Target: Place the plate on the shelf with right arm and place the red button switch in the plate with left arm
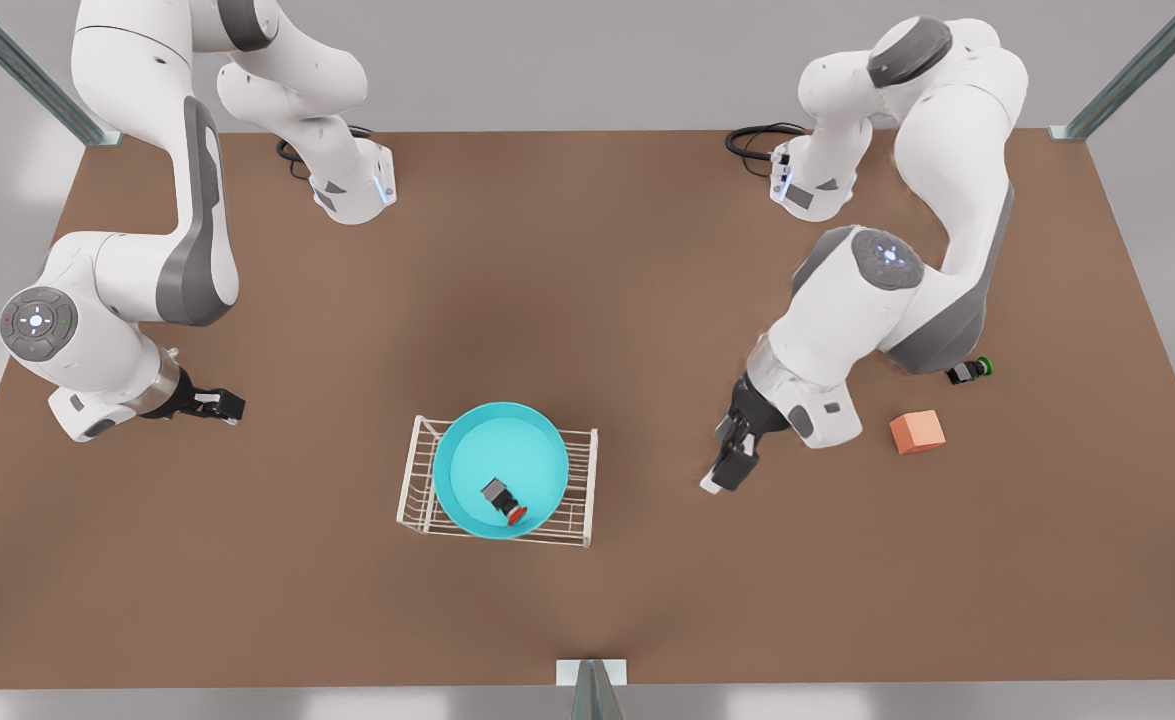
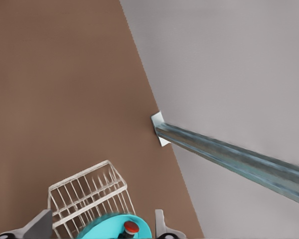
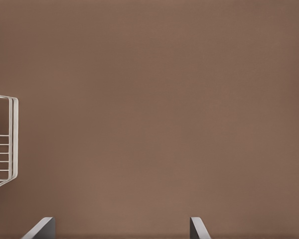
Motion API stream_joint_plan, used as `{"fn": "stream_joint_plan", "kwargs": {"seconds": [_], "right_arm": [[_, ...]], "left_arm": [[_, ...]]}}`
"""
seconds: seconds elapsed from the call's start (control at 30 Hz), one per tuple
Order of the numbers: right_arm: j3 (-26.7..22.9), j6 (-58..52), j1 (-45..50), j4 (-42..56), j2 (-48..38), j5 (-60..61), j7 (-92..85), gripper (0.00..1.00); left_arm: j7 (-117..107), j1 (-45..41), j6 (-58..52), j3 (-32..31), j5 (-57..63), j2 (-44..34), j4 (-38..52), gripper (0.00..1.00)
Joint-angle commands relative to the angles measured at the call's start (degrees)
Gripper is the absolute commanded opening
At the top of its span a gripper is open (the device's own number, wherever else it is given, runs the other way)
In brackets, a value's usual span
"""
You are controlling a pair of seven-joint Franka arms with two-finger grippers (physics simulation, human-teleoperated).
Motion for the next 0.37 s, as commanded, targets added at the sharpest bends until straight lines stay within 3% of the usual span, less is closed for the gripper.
{"fn": "stream_joint_plan", "kwargs": {"seconds": [0.0, 0.03, 0.07, 0.2, 0.33], "right_arm": [[0.0, 0.0, 0.0, 0.0, -0.1, 0.0, -0.1, 1.0], [0.0, 0.0, 0.0, 0.0, -0.1, 0.0, -0.1, 1.0], [0.0, 0.0, 0.0, 0.0, -0.1, 0.0, -0.1, 1.0], [0.0, 0.0, 0.0, 0.0, -0.1, 0.0, -0.1, 1.0], [0.0, 0.0, 0.0, 0.0, -0.1, 0.0, -0.1, 1.0]], "left_arm": [[92.4, -4.9, -22.7, 24.1, -20.0, -13.9, -11.4, 1.0], [101.4, -15.1, -23.1, 38.8, -23.9, -19.3, -18.8, 1.0], [101.3, -14.9, -16.3, 39.2, -24.0, -25.5, -28.9, 1.0], [94.5, -14.1, -17.1, 38.8, -23.9, -19.9, -21.9, 1.0], [94.7, -15.5, -18.3, 38.6, -24.0, -19.2, -21.8, 1.0]]}}
